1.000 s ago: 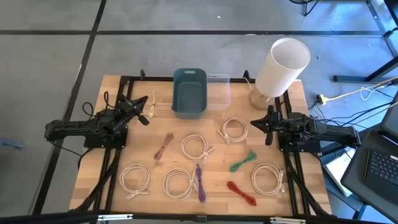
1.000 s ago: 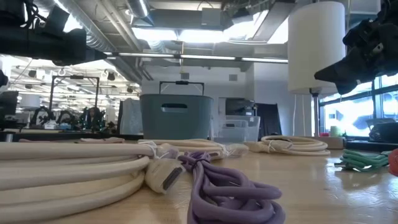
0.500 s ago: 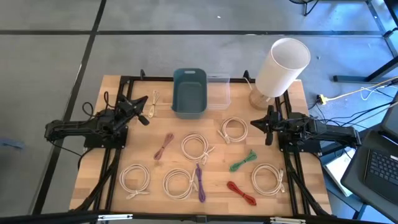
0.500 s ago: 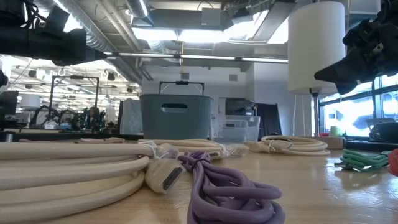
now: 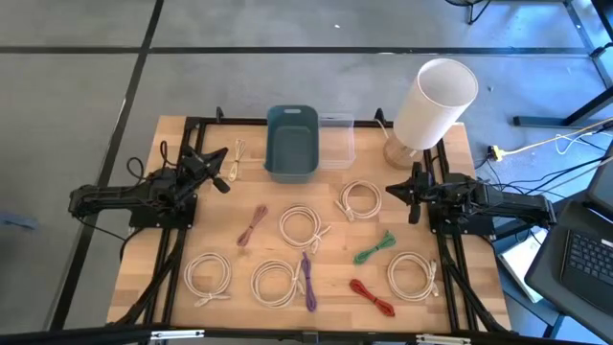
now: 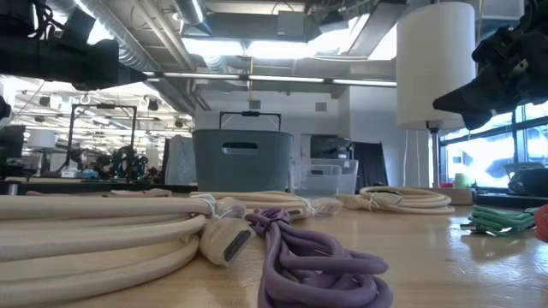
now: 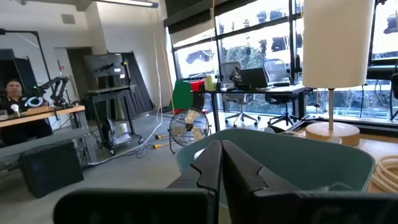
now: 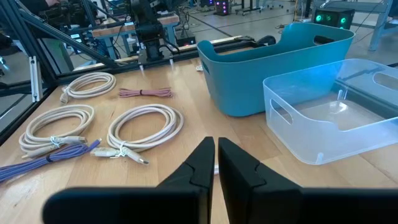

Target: Pick & Place USB Port

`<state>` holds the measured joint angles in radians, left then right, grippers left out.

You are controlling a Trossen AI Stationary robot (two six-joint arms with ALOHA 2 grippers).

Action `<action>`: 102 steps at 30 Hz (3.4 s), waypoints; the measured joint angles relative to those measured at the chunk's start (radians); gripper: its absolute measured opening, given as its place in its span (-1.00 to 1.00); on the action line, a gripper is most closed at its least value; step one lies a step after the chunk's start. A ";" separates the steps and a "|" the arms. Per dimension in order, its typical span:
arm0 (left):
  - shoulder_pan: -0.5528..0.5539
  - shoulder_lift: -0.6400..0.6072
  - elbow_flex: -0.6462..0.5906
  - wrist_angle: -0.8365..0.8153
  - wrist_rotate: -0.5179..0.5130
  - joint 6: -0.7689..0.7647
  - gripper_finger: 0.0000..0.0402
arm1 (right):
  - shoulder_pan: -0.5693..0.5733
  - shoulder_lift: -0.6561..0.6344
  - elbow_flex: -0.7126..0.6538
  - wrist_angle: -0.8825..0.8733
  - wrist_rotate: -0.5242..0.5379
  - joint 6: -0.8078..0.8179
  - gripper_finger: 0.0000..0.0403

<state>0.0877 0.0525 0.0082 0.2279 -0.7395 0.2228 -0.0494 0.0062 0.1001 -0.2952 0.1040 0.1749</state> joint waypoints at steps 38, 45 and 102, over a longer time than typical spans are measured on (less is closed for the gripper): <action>0.000 0.000 0.000 0.007 0.286 -0.274 -0.98 | 0.000 0.000 0.000 0.327 0.043 0.003 -0.87; 0.000 0.000 0.004 0.019 0.297 -0.273 -0.98 | 0.000 0.001 0.000 0.357 0.043 0.130 -0.87; 0.003 0.100 0.298 -0.601 0.135 -0.397 -0.69 | 0.276 1.414 0.892 -0.253 -0.083 0.109 -0.87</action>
<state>0.0903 0.1527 0.3057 -0.3732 -0.6045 -0.1741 0.2268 1.4204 0.9924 -0.5478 0.0212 0.2844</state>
